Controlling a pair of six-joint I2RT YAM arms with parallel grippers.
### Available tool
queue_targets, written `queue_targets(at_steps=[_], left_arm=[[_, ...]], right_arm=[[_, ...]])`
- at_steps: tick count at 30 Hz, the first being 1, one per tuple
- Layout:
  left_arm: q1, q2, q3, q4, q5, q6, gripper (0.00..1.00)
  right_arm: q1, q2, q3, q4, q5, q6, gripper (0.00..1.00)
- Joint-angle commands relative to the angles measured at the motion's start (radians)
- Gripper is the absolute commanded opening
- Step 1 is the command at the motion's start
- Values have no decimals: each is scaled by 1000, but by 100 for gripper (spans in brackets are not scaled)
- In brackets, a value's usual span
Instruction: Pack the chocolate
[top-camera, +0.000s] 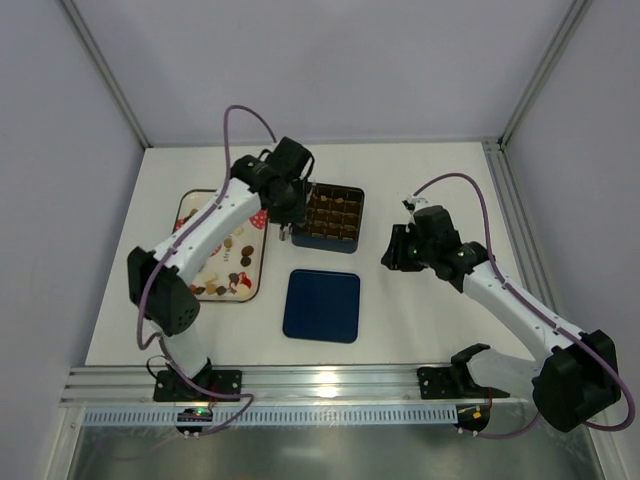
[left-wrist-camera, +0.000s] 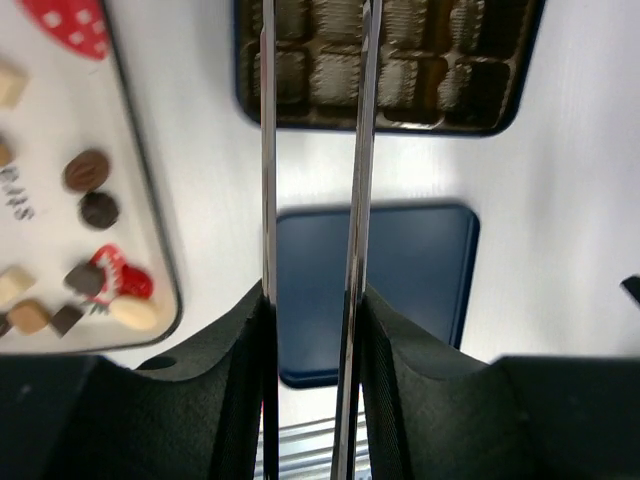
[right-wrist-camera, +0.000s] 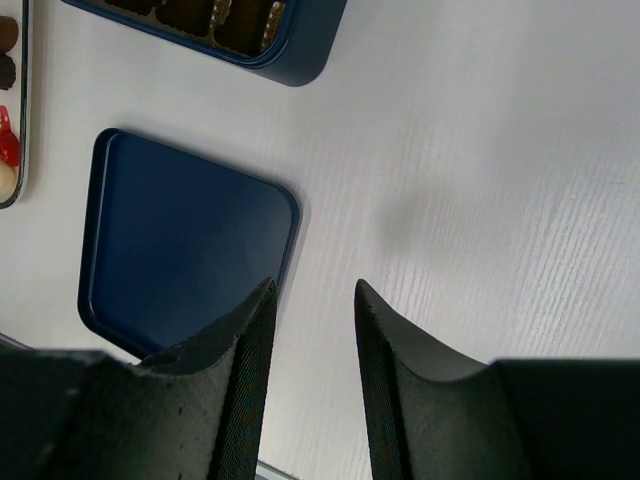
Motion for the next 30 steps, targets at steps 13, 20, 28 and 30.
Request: queue_targets(at_steps=[13,20,28,30], left_arm=[[274,-622,-665,-21,-58,-2,43],[325,-612,-725,4,-42,23,43],[370,-574,-754,63,-16,52,43],[373,-553,-753,73,-12,60,43]], right_arm=[[-1,62,-3,99,-61,-20,40],[-1,73,-11,110,-70,-16,40],[-2,74,-14,109,-67,-17,40],[-1,74,-12,109,-66,-17,40]])
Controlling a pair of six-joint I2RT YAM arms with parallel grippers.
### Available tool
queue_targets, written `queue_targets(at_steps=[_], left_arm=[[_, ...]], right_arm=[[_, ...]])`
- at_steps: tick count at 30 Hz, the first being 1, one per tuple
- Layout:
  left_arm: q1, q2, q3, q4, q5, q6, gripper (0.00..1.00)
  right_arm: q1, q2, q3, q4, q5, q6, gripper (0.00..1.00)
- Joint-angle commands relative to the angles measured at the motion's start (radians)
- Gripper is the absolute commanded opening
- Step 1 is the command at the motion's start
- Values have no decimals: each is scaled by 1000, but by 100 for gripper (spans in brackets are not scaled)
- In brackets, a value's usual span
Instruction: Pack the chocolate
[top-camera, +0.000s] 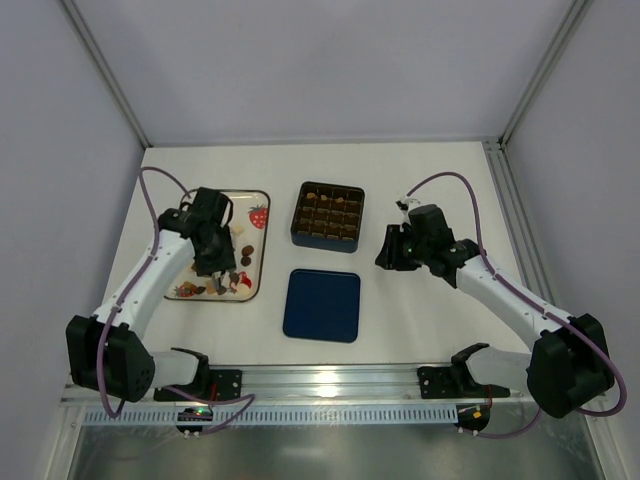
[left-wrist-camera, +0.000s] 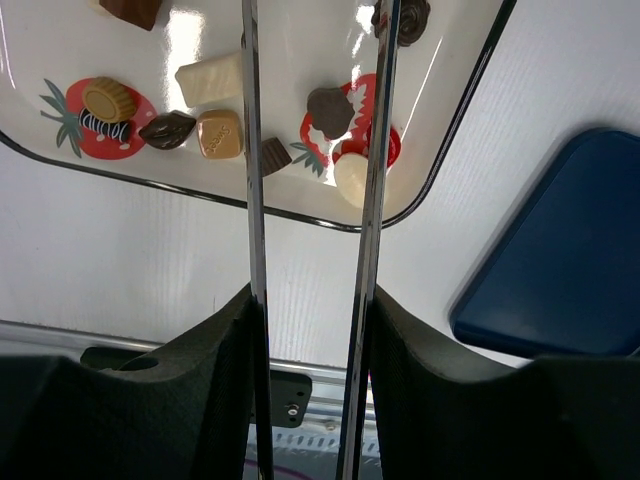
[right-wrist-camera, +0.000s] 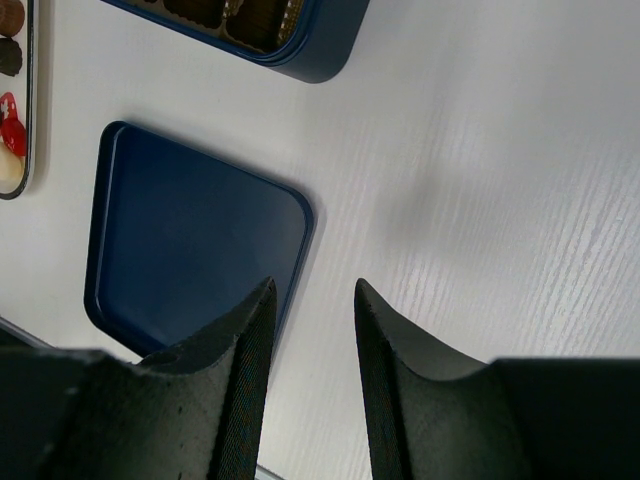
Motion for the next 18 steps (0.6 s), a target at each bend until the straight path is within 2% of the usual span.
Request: queue_targets(at_steps=[1,18], left_arm=[[12,24,-1,66,22,30,43],[52,99,-1,94,19,58,41]], right_arm=[[0,3,4,34,-2,-16,40],[1,18,2,46,-5,-15,40]])
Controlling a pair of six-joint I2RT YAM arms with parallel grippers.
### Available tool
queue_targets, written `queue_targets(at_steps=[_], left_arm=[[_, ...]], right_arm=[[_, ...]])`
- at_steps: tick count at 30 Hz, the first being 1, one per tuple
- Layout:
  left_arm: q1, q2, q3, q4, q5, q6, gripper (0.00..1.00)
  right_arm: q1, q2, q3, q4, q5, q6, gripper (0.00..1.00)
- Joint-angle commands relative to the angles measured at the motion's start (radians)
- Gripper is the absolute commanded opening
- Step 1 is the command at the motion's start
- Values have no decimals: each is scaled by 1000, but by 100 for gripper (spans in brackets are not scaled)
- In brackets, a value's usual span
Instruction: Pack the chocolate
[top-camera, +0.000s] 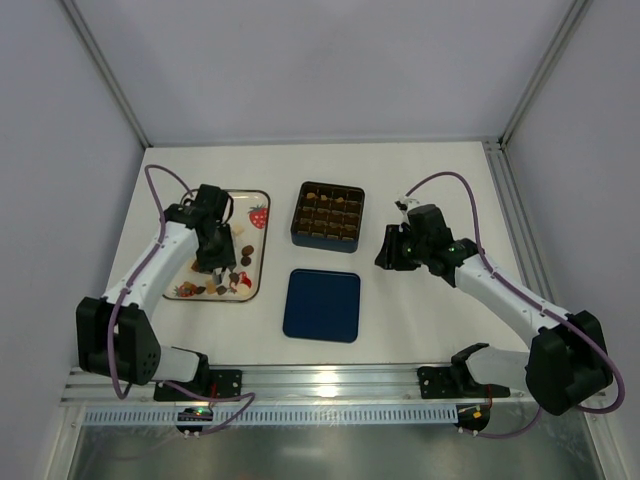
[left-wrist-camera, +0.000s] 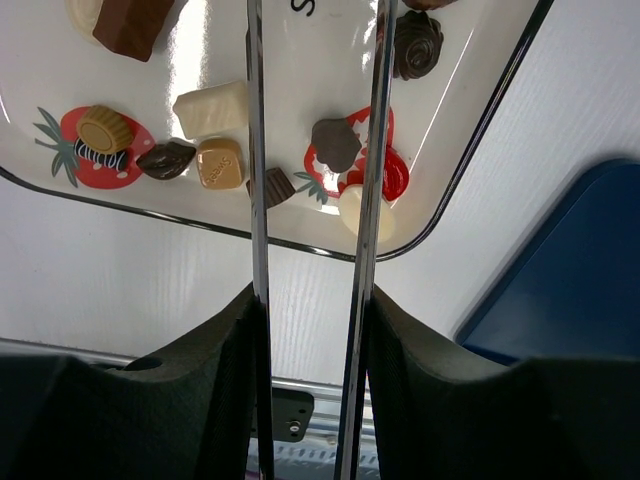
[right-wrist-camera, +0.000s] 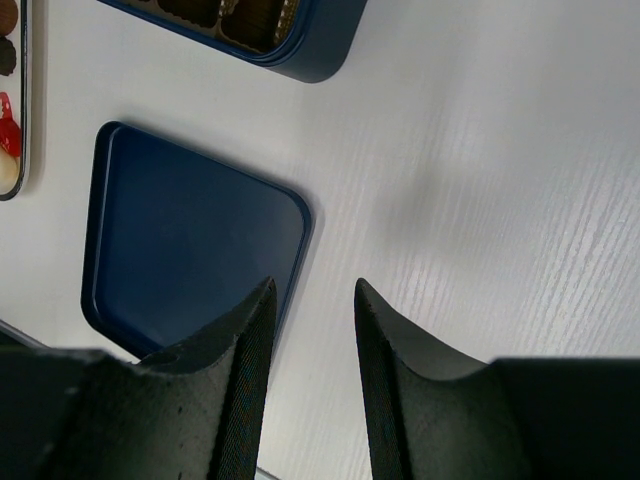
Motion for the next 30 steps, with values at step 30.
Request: queue_targets(at_steps=[30], left_arm=[[-9,-27,170,-71,46,24,24]], right_arm=[[2,-9,12,25,2,-12,40]])
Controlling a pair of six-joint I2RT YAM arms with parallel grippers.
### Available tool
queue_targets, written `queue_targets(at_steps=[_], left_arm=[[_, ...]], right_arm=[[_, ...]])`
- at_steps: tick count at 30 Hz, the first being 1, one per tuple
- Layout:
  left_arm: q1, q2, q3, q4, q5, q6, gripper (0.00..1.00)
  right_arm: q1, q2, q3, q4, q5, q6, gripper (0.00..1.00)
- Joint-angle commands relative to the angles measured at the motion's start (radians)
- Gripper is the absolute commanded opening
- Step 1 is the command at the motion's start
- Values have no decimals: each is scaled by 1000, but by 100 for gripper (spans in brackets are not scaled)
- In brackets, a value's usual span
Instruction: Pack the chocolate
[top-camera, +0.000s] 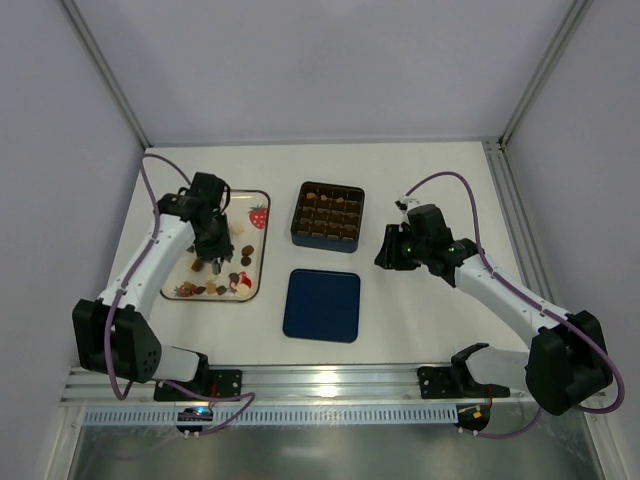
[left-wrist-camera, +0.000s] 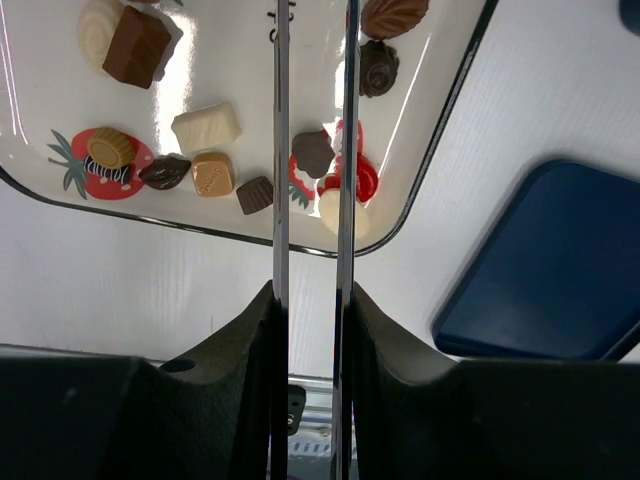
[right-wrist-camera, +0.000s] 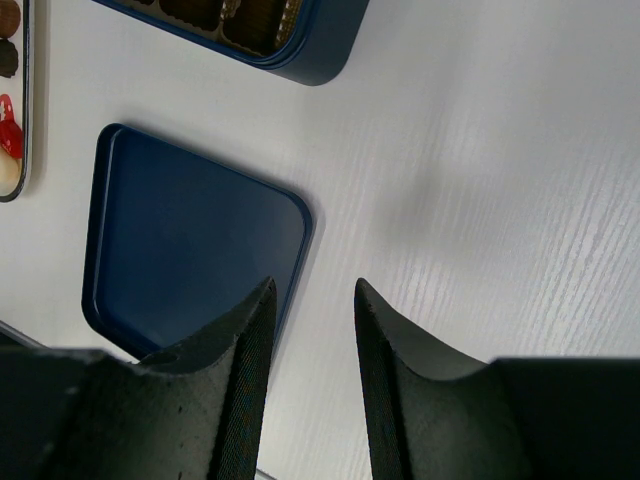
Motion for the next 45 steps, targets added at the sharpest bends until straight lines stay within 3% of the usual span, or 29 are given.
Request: queue_targets(at_steps=[1,11,16,23,27,35,45], left_arm=[[-29,-35,96,-22,19,-8,24],[-247,167,397,-17,-12,-86,24],[-380,379,646,-17,-15,-112,24],[-476,646,935,-36,7,-120,25],[-497,735,1021,-31,23,-123,25],[-508,803,1049,-17,33,-132,26],[-508,801,1049,-10,30,-120,38]], right_arm=[[1,-12,14,17,4,-12,40],[-1,-43,38,-26,53,-13,40],[-19,-76,57,-75,91,-18,40],[-59,-123,63,-130,96,-36,40],[-74,-146,54,-143,98,-41,40],[-79,-149,48,-143,84,-40,40],[-79,-143,49,-138,78,-40,40]])
